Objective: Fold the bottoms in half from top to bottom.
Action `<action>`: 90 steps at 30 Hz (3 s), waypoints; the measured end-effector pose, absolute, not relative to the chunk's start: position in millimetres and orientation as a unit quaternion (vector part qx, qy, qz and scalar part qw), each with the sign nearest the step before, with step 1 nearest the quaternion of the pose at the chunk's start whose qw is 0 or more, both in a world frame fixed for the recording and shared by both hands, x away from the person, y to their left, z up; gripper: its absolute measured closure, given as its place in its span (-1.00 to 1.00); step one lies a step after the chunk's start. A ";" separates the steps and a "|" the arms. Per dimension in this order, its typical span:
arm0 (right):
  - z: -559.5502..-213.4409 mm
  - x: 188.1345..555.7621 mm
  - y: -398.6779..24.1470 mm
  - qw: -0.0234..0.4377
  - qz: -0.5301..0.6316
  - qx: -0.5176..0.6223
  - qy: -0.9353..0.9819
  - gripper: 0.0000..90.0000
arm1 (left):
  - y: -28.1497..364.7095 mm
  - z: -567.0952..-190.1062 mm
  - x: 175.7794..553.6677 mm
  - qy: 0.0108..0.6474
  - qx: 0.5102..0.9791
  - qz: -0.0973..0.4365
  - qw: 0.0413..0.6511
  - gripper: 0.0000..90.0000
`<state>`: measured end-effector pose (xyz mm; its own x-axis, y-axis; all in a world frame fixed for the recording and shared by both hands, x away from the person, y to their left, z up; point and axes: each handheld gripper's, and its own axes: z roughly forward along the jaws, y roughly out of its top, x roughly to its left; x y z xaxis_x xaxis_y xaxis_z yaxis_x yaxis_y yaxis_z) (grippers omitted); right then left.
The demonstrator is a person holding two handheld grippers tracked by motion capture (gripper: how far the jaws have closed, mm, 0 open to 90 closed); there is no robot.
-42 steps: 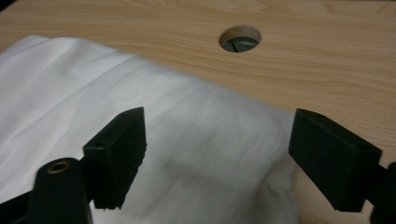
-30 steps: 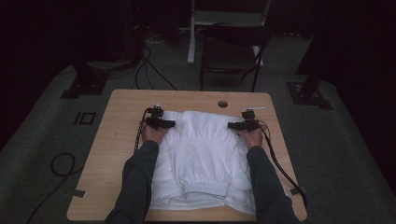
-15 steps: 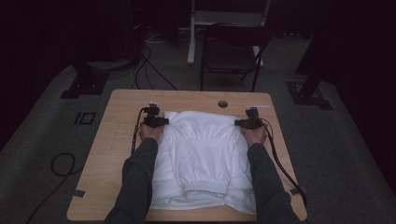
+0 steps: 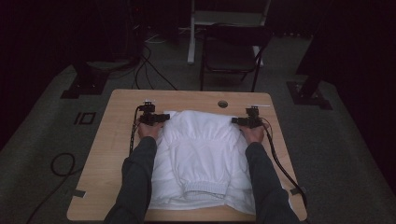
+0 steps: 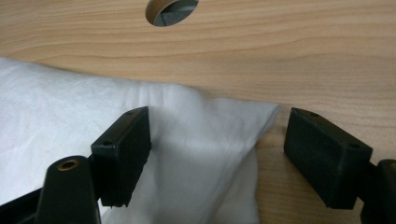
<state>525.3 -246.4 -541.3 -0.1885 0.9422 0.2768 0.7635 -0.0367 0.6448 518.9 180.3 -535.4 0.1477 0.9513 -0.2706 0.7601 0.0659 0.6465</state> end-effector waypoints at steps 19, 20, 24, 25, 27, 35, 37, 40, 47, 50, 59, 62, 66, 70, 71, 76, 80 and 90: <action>-506.1 519.1 -247.2 0.120 0.416 0.568 0.699 0.89 | 195.6 -497.5 511.1 0.592 0.647 0.057 0.477 0.84; -499.8 518.6 -248.6 0.127 0.426 0.559 0.700 0.89 | 196.8 -494.1 509.9 0.590 0.644 0.060 0.484 0.84; -474.4 512.4 -249.7 0.145 0.450 0.532 0.703 0.88 | 203.0 -481.4 502.0 0.574 0.640 0.063 0.506 0.84; -469.2 509.8 -249.8 0.148 0.454 0.523 0.706 0.88 | 204.1 -477.5 498.8 0.568 0.645 0.066 0.508 0.84; -460.3 501.8 -250.5 0.154 0.460 0.504 0.715 0.88 | 205.8 -468.6 489.7 0.550 0.656 0.077 0.511 0.84; -443.1 441.3 -265.4 0.156 0.507 0.436 0.727 0.88 | 214.5 -438.3 428.0 0.480 0.680 0.088 0.547 0.84; -441.5 423.3 -269.3 0.155 0.515 0.420 0.731 0.88 | 218.5 -435.7 407.8 0.465 0.682 0.088 0.558 0.84; -442.1 395.3 -275.1 0.146 0.532 0.395 0.734 0.88 | 224.0 -435.8 379.1 0.449 0.688 0.083 0.565 0.84; -452.6 342.8 -279.5 0.139 0.542 0.361 0.746 0.87 | 233.0 -455.7 322.7 0.430 0.698 0.075 0.568 0.82; -459.5 323.2 -283.1 0.141 0.549 0.349 0.746 0.86 | 236.3 -469.2 299.5 0.427 0.697 0.071 0.571 0.80; -507.9 276.0 -292.4 0.097 0.544 0.362 0.751 0.83 | 236.0 -516.1 250.6 0.435 0.725 0.032 0.533 0.67; -518.5 266.2 -296.3 0.069 0.534 0.364 0.760 0.54 | 238.8 -525.5 244.7 0.443 0.730 0.019 0.520 0.36; -507.4 259.8 -307.1 0.079 0.549 0.356 0.753 0.11 | 254.6 -509.4 243.3 0.447 0.700 0.029 0.556 0.05; -482.0 267.8 -309.4 0.104 0.561 0.349 0.743 0.02 | 261.4 -484.6 253.4 0.452 0.684 0.056 0.569 -0.06; -477.0 271.6 -306.8 0.109 0.559 0.348 0.745 0.02 | 259.2 -479.6 258.1 0.455 0.685 0.059 0.566 -0.06; -464.7 297.5 -277.0 0.156 0.500 0.385 0.760 -0.05 | 227.1 -464.8 287.6 0.460 0.703 0.060 0.539 -0.05; -467.7 310.9 -246.9 0.169 0.469 0.407 0.765 -0.09 | 188.0 -468.2 301.5 0.456 0.733 0.053 0.503 -0.04; -523.9 276.2 -220.3 0.149 0.383 0.420 0.809 -0.05 | 150.8 -534.2 269.5 0.452 0.806 0.061 0.379 -0.01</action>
<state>276.2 -220.3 -523.9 -0.6021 0.7943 0.0802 0.5653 0.3532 0.7454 269.5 150.8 -534.2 0.5843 0.7738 -0.2445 0.6821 -0.3050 0.6646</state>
